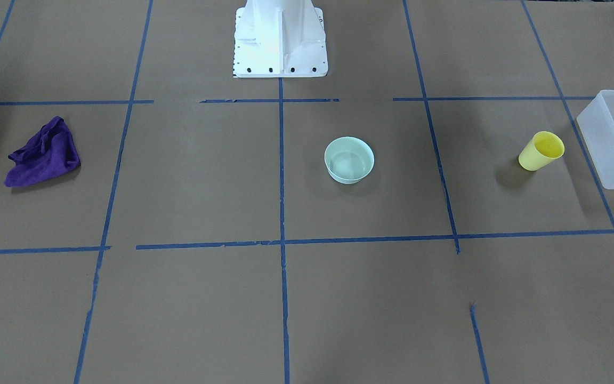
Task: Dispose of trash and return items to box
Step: 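Carry the held yellow cup toward the clear box while right arm reaches for purple cloth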
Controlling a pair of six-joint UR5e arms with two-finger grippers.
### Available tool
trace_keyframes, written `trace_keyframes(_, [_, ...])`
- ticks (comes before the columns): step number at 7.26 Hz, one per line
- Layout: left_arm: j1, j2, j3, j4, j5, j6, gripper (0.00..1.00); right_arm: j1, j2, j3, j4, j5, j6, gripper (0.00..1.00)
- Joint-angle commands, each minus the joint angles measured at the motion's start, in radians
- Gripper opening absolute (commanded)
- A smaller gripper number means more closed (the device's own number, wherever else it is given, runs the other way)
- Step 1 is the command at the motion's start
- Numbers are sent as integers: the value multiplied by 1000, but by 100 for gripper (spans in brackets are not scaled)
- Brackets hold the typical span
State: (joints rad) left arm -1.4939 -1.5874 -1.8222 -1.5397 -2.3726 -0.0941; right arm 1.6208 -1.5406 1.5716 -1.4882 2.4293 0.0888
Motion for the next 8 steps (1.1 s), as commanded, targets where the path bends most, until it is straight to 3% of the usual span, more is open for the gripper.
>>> trace_keyframes(1, [105,131,1,-287,6,-211,100,-1,4,8,0,4,2,100])
trace_keyframes(3, [220,233,45,-590,12,-442,100,-1,4,39,-1,-1,26,100])
trace_keyframes(5, [334,237,131,-771,87,-603,100,-4,-3,38,-3,0,26,100])
trace_keyframes(8, [400,236,147,-794,130,-651,99,-7,-6,38,-3,-3,26,100])
